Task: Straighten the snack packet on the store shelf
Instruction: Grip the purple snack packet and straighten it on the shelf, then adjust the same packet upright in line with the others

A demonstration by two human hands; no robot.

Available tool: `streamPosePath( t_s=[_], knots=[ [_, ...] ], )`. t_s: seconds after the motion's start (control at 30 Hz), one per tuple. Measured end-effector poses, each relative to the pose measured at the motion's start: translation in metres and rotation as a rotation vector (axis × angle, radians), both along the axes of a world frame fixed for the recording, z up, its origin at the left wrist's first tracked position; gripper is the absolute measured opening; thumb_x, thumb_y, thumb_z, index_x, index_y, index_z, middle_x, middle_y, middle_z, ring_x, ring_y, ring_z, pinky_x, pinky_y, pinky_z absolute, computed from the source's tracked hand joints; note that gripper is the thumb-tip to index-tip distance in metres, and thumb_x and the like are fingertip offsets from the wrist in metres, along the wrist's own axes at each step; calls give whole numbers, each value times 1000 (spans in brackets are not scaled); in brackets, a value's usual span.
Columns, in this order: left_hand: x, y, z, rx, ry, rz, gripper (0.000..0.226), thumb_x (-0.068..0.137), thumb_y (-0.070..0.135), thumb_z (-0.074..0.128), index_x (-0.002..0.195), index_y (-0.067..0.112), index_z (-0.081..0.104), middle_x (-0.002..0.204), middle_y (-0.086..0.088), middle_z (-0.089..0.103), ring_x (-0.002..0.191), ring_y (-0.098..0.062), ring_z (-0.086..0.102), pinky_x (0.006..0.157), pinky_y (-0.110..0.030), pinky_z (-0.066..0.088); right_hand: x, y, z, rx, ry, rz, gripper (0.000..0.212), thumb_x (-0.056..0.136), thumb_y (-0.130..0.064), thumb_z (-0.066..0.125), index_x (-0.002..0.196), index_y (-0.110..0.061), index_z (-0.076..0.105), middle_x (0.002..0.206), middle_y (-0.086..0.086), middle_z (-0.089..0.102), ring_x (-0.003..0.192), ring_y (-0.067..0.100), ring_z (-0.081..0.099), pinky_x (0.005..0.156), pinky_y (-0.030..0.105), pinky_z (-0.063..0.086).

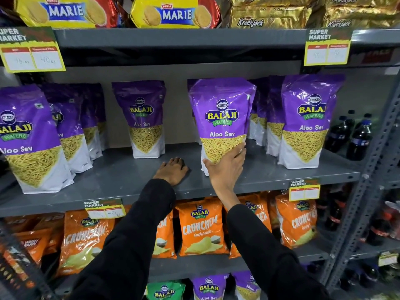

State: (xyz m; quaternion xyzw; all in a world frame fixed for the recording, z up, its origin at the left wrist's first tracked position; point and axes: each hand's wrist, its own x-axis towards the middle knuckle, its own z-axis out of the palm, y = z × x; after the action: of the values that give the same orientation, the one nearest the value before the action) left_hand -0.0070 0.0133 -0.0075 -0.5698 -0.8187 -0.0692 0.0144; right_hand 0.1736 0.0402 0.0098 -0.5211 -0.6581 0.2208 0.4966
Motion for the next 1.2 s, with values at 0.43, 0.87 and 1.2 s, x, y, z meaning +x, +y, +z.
streamPosePath(
  t_s=[0.43, 0.87, 1.2],
  knots=[
    [0, -1, 2, -7, -34, 10, 52, 101, 43, 28, 137, 10, 46, 148, -12, 46, 139, -29, 40, 115, -50, 29, -5, 5, -3, 21, -14, 54, 134, 71, -47, 88, 158, -1, -3, 163, 25, 19, 152, 39, 22, 119, 53, 34],
    [4, -48, 2, 276, -187, 37, 58, 102, 45, 38, 154, 19, 33, 168, -3, 23, 150, -29, 31, 120, -45, 31, 9, -40, -28, 295, 72, 81, 105, 82, -53, 77, 158, -14, 17, 162, 15, 27, 148, 31, 34, 118, 47, 37],
    [-92, -152, 4, 276, -147, 165, 56, 104, 40, 37, 154, 16, 34, 165, -4, 30, 153, -24, 26, 125, -42, 18, -110, -75, -1, 191, 105, 564, 76, 87, -42, 74, 147, -11, 39, 142, 7, 47, 133, 24, 48, 107, 38, 45]
  ],
)
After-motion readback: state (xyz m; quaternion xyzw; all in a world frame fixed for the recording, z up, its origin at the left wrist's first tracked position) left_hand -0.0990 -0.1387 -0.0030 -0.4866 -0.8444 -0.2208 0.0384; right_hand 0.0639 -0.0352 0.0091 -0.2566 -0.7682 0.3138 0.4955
